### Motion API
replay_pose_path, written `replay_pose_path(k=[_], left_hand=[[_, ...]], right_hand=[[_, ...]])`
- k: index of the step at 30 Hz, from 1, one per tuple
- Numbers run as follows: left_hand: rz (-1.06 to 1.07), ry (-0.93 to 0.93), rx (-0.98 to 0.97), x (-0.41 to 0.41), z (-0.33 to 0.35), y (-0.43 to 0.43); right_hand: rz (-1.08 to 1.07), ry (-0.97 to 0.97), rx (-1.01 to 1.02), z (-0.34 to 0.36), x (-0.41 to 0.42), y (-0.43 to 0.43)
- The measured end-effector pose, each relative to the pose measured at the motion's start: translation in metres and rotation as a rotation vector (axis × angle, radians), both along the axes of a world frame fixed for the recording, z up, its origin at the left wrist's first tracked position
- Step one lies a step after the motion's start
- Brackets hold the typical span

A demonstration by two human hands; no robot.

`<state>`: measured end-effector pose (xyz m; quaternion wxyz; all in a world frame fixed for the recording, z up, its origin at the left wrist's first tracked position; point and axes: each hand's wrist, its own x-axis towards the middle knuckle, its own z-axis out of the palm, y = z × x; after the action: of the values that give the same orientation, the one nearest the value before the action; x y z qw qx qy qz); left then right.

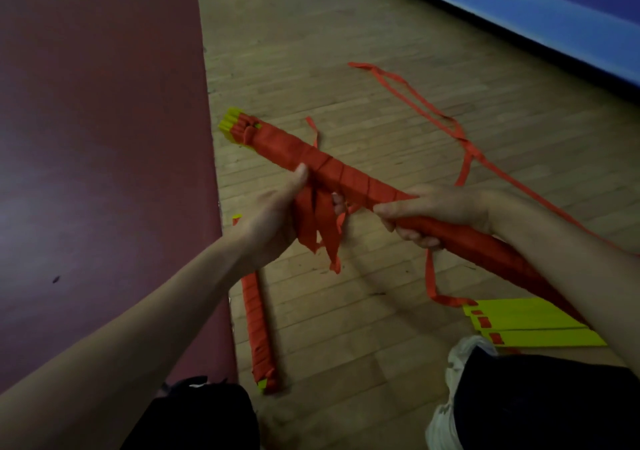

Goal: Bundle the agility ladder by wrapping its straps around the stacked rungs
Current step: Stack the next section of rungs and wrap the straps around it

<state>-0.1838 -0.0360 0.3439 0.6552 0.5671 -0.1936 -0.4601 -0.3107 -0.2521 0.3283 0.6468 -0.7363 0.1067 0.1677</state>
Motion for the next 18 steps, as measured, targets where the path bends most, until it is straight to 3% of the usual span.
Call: replay_pose_path(k=[3, 8, 12, 16, 18], left_hand=[[0.017, 0.08, 0.024, 0.0, -0.008, 0.001], [0.006, 0.017, 0.152, 0.002, -0.008, 0.007], [0.05, 0.063, 0.18, -0.003, -0.009, 0.002], [0.078, 0.05, 0.213, -0.014, -0.012, -0.001], [0.065, 0.029, 0.213, -0.017, -0.014, 0.0]], right_hand=[[-0.092, -0.022, 0.019, -0.006, -0.003, -0.003], [-0.078, 0.067, -0.158, 0.019, 0.006, 0.005], [-0.135, 0.01, -0.307, 0.02, 0.011, 0.013], [-0.073, -0.043, -0.761, 0.011, 0.016, 0.011], [-0.044, -0.033, -0.84, 0.011, 0.015, 0.013]])
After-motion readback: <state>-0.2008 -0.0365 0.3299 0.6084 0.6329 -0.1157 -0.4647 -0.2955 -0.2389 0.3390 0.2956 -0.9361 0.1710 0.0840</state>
